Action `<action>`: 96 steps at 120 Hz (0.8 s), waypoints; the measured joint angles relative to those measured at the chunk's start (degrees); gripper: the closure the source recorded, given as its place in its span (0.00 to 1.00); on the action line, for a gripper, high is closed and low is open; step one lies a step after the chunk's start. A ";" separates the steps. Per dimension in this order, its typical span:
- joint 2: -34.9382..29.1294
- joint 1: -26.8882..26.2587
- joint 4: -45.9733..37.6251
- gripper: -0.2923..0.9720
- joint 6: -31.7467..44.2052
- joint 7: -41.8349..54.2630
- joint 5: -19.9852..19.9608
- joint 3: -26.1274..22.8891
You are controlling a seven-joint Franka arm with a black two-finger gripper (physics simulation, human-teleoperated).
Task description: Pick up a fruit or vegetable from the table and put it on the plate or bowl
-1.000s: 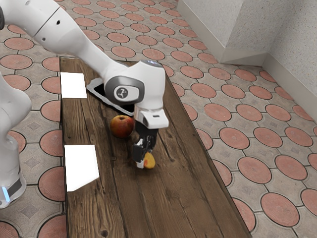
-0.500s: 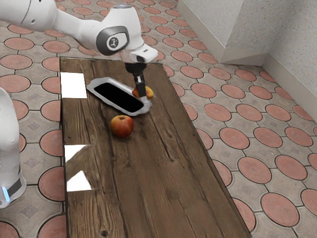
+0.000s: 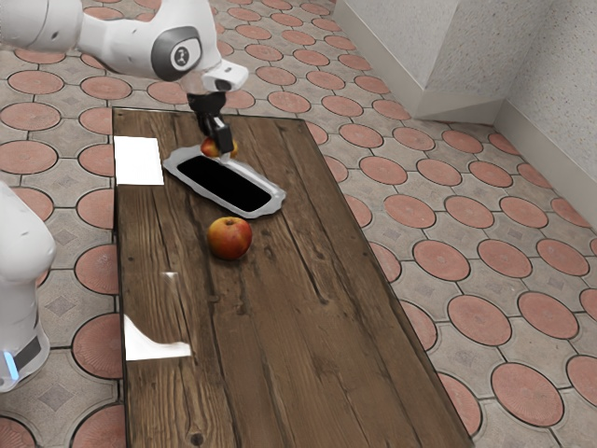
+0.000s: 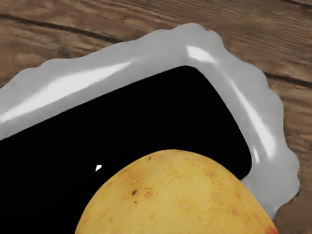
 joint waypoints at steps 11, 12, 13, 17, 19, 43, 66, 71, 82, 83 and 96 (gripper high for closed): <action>1.36 0.78 0.00 0.58 -0.32 -0.10 0.02 0.00; 1.43 0.81 0.00 0.58 -0.35 -0.10 0.02 0.00; 1.50 0.83 0.00 0.58 -0.37 -0.11 0.02 0.00; 1.69 0.90 0.00 0.58 -0.45 -0.15 0.02 0.00; 1.74 0.92 0.00 0.57 -0.48 -0.16 0.02 0.00; 1.46 0.32 0.25 0.31 -1.18 1.04 -0.39 0.23; 2.05 -0.69 14.87 0.25 -1.15 1.00 -6.18 -10.89; 4.88 -5.48 19.29 0.25 -1.21 -3.27 -7.75 -13.50; 17.34 -22.71 37.26 0.24 -4.51 -19.89 -2.71 -15.88; 19.46 -24.15 40.50 0.24 -5.40 -21.70 -1.75 -15.95; 34.69 -36.25 63.23 0.24 -16.03 -45.41 6.41 -16.86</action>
